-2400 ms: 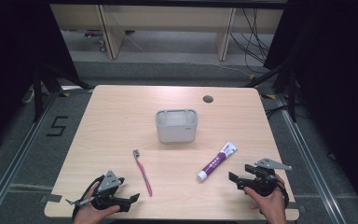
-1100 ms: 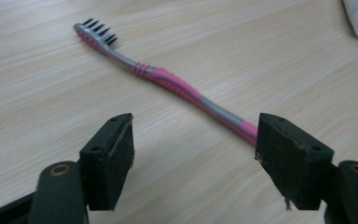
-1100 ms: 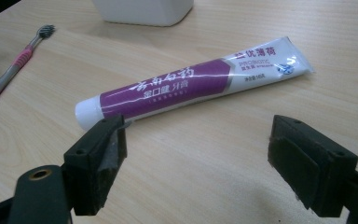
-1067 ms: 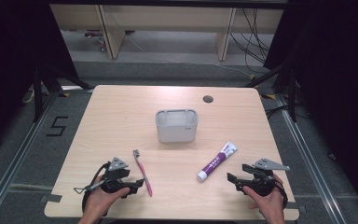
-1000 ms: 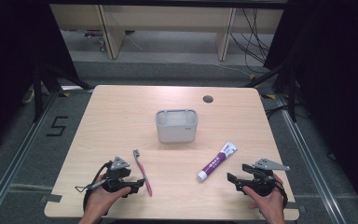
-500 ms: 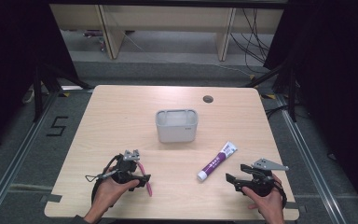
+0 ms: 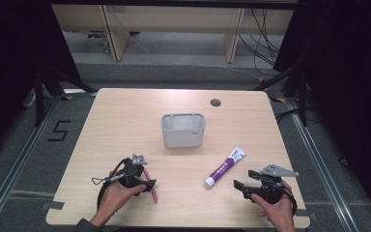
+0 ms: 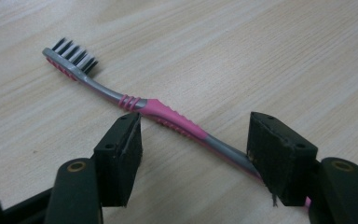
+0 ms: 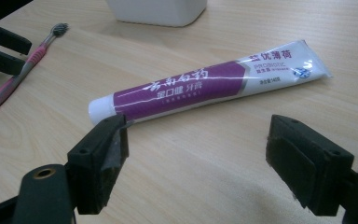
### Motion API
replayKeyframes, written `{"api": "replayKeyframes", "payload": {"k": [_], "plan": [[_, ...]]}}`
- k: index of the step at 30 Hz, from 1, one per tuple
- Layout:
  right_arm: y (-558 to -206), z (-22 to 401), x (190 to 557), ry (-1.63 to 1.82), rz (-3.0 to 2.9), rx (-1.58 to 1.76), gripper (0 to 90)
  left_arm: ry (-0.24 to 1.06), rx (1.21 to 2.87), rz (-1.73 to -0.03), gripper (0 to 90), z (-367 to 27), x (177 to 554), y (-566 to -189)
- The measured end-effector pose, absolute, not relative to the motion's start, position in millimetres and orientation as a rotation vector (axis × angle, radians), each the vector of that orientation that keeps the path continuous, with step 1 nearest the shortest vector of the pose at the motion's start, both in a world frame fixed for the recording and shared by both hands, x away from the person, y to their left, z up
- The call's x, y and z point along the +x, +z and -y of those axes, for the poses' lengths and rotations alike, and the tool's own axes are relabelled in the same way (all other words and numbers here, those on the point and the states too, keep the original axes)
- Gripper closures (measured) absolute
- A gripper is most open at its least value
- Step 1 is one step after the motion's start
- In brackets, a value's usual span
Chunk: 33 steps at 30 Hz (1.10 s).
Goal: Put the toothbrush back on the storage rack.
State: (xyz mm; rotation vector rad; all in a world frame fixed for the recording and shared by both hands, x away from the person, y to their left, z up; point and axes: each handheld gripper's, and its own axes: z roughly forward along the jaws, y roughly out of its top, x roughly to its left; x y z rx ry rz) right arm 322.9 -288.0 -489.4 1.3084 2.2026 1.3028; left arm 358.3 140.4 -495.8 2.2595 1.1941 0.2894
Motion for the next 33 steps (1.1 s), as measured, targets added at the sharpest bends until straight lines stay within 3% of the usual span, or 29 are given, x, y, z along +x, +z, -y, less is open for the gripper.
{"api": "replayKeyframes", "payload": {"k": [33], "plan": [[-489.9, 283.5, 320.4, 1.350, -2.235, 1.347, 27.9, 0.245, 2.469, -1.109, 61.9, -137.1, 372.6, -489.9]]}}
